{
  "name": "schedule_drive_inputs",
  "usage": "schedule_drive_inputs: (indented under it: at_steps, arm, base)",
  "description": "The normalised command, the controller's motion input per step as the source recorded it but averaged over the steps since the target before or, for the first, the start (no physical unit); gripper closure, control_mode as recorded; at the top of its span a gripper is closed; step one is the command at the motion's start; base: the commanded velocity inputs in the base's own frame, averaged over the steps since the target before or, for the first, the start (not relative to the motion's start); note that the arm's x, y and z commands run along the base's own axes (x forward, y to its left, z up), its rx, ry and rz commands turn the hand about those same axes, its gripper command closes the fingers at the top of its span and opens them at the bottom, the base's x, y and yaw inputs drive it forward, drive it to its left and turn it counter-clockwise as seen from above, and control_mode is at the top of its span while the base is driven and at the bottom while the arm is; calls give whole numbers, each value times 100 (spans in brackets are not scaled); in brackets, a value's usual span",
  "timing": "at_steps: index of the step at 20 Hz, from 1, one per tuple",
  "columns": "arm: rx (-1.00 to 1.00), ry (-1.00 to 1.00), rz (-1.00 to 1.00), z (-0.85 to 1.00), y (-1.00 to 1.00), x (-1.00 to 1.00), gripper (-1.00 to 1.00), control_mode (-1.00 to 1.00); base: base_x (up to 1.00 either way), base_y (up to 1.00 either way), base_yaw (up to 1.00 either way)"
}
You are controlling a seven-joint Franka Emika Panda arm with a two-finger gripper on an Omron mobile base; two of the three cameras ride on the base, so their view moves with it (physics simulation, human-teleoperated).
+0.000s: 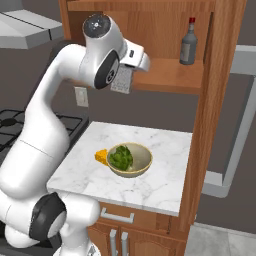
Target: Pick the cheese from the fridge and the cheese grater from the cabinet and place them next to the salad bowl.
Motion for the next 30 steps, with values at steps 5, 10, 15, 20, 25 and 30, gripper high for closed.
schedule_drive_inputs:
  at_steps: [5, 10, 15, 20, 25, 30]
  arm:
    - [5, 0, 0, -11, 34, -82, 100, -100]
    - [4, 1, 0, -26, 46, -70, 100, -100]
    - [3, 2, 0, -33, 52, -59, 100, -100]
    - [0, 1, -2, -44, 57, -51, 100, -100]
    - [0, 7, -5, -60, 61, -19, 100, -100]
    - [0, 17, -1, -61, 51, 0, 100, -100]
  base:
    - [0, 0, 0]
    - [0, 0, 0]
    - [0, 0, 0]
    - [0, 0, 0]
    - [0, 0, 0]
    - [0, 0, 0]
